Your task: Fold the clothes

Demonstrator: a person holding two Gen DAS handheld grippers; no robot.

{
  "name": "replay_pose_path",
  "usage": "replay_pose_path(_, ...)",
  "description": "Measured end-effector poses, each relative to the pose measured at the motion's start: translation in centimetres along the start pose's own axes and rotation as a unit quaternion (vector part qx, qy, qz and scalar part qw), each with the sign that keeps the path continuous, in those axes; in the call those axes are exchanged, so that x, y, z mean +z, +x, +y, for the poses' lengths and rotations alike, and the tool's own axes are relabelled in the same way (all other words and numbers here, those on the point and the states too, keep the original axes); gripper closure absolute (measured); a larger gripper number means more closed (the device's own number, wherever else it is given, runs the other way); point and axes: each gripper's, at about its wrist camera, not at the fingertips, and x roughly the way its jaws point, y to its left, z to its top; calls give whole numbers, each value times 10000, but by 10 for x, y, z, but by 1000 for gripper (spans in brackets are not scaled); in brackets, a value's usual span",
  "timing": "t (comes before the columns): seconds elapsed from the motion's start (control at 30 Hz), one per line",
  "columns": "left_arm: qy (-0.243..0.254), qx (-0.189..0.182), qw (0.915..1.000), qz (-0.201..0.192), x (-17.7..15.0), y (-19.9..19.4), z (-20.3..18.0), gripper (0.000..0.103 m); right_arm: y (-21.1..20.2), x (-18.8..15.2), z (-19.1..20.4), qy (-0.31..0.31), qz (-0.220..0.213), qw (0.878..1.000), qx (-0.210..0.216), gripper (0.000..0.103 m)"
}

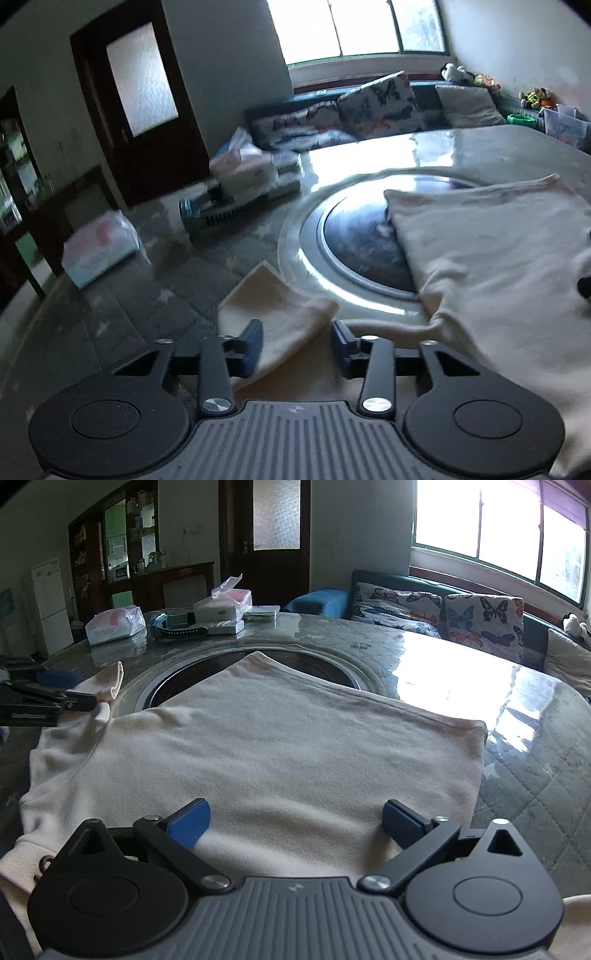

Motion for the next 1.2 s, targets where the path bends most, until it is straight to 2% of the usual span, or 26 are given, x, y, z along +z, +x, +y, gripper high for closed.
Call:
replay_pose_path(0.03,-36,-63,10000,2,-2,1,2,70,-1,1,0,15,2,10000,1,8)
replay_pose_path(0.07,-73,-125,9999,4,-3,2,4,82,-1,2,-1,35,4,10000,18,8)
replay_pose_path(0.13,-135,-207,9997,49,-2,1,5,98,-3,4,-1,61,-1,10000,70,13)
replay_pose_path(0.3,-490,-648,9965,-203,8,-21,8,102,-11,11,2,114,-73,9996,248,25)
replay_pose_path(0.43,-756,-1229,9885,-444,19,-43,1,102,-18,17,5,220,-132,9984,506,31)
replay_pose_path(0.47,-657,-1194,9893,-520,21,-48,-3,101,-19,18,6,219,-145,9982,547,32)
replay_pose_path(0.53,-156,-848,9939,-686,20,-53,-16,97,-21,19,10,174,-174,9980,584,32)
replay_pose_path(0.63,206,-506,9972,-519,15,-43,-21,95,-25,21,15,108,-214,9977,636,32)
replay_pose_path(0.7,406,-122,9981,-451,8,-35,-21,83,-25,21,18,81,-226,9975,660,32)
replay_pose_path(0.73,468,-32,9980,-430,5,-33,-20,71,-25,21,19,69,-231,9974,673,32)
replay_pose_path(0.77,531,58,9977,-408,2,-30,-20,67,-26,21,21,57,-236,9974,685,32)
replay_pose_path(0.9,696,169,9972,-222,-6,-16,-13,66,-26,23,25,18,-242,9971,714,32)
replay_pose_path(1.03,819,219,9963,-163,-9,-6,-12,69,-27,25,28,-3,-274,9968,746,32)
replay_pose_path(1.1,727,132,9972,-108,-7,-4,-9,92,-28,26,29,-9,-299,9966,764,32)
replay_pose_path(1.13,627,67,9980,-35,-6,-4,-8,98,-29,26,30,-4,-307,9964,785,32)
replay_pose_path(1.2,325,-115,9994,-60,-3,-10,-4,100,-31,27,31,19,-319,9958,854,32)
